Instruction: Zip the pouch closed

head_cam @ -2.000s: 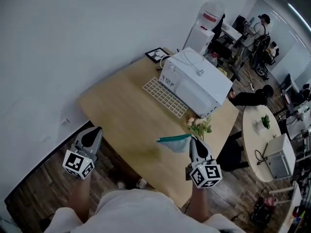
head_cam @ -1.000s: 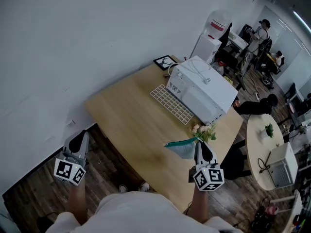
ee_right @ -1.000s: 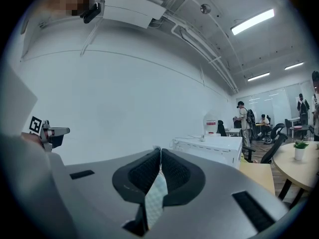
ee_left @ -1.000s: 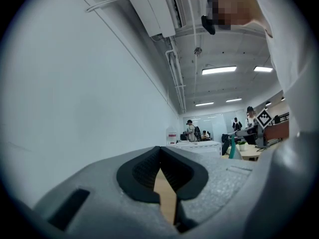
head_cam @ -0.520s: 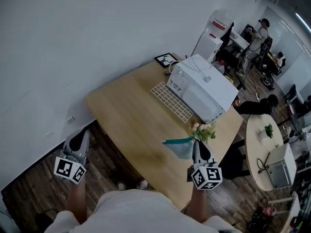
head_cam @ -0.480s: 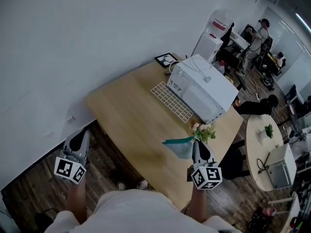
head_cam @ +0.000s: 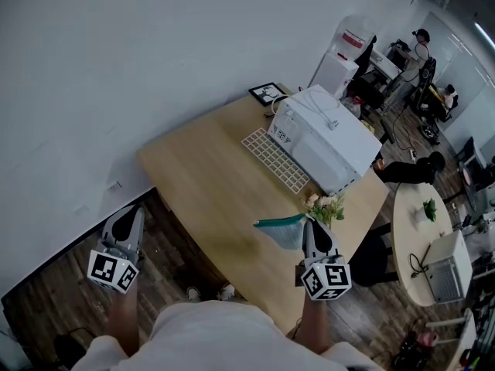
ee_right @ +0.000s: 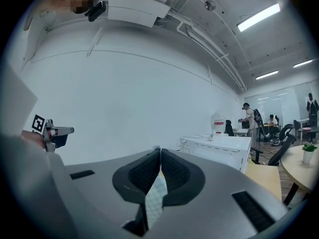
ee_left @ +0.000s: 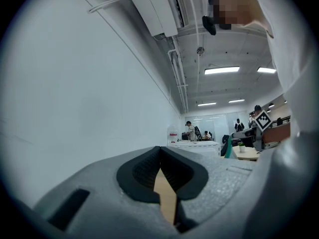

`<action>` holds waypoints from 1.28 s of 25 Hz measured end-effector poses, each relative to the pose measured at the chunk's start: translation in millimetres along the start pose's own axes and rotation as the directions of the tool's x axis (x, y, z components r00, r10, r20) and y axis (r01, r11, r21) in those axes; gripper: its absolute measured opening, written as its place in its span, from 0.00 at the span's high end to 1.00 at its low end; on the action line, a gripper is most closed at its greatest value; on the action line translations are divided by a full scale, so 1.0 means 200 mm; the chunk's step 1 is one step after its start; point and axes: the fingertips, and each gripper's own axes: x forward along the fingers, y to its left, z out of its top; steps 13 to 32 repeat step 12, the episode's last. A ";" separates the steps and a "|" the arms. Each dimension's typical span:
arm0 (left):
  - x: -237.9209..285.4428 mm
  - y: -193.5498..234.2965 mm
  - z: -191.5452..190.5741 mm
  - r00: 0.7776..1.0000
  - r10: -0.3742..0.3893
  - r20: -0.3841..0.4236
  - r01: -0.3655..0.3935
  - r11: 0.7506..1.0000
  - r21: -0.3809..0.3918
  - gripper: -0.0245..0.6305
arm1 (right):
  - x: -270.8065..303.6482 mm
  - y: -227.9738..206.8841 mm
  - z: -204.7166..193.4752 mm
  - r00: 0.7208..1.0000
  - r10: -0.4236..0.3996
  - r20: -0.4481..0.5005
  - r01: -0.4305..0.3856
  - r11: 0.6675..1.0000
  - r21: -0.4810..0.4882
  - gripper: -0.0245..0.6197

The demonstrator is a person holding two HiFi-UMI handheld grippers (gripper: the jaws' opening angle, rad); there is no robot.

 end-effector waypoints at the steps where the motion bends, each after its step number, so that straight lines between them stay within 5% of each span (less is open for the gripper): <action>1: 0.00 0.00 0.00 1.000 0.002 -0.001 -0.002 1.000 -0.002 0.94 | 0.00 0.00 0.00 1.000 0.004 -0.001 -0.004 1.000 -0.002 0.94; 32: 0.01 -0.01 -0.01 1.000 0.008 -0.002 -0.008 1.000 -0.007 0.94 | 0.01 0.01 0.00 1.000 0.022 -0.006 -0.022 1.000 -0.006 0.94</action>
